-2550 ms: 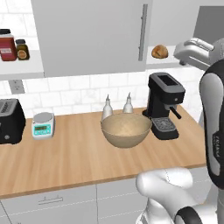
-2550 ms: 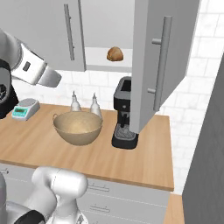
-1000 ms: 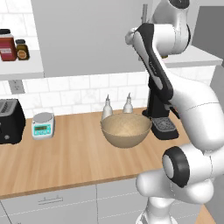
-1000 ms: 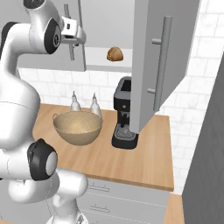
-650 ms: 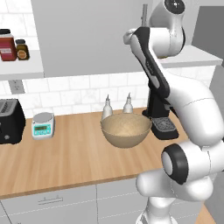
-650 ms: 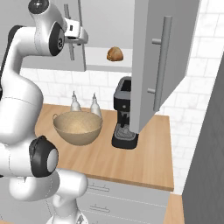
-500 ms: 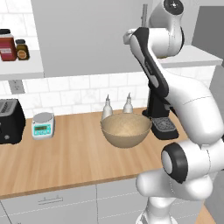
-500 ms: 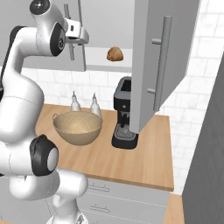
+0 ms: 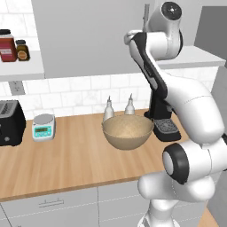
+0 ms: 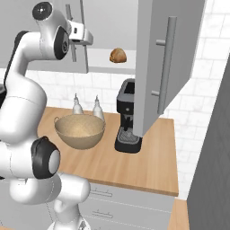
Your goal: Open the cabinet, pick up the bread from the cabinet and place it in the basket. Then move the basket to the dining counter.
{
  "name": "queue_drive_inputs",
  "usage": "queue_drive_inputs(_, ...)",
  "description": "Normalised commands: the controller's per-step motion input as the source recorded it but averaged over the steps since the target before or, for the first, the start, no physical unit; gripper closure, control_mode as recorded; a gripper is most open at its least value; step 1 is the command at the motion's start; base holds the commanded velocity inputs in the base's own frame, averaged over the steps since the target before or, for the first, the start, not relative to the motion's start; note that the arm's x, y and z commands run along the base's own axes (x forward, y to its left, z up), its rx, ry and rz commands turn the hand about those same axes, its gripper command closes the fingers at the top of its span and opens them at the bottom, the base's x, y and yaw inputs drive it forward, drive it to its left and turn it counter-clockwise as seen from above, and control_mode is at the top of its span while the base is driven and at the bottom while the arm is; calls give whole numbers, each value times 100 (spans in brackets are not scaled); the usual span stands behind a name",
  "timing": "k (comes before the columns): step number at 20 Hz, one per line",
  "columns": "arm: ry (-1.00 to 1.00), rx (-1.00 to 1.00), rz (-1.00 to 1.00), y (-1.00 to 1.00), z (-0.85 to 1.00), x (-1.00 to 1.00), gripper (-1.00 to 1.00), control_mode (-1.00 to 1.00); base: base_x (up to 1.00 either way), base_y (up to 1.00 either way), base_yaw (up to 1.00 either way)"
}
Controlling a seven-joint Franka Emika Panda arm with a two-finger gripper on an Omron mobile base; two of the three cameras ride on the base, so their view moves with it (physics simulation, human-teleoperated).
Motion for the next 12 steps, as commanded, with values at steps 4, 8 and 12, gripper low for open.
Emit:
queue_drive_inputs(4,-5,2,-4,1,0,46,-100,-100,0,0,0)
queue_drive_inputs(8,-9,1,-2,3,-9,10,100,-100,0,0,0)
queue_drive_inputs(12,-13,1,-4,7,-23,31,100,-100,0,0,0)
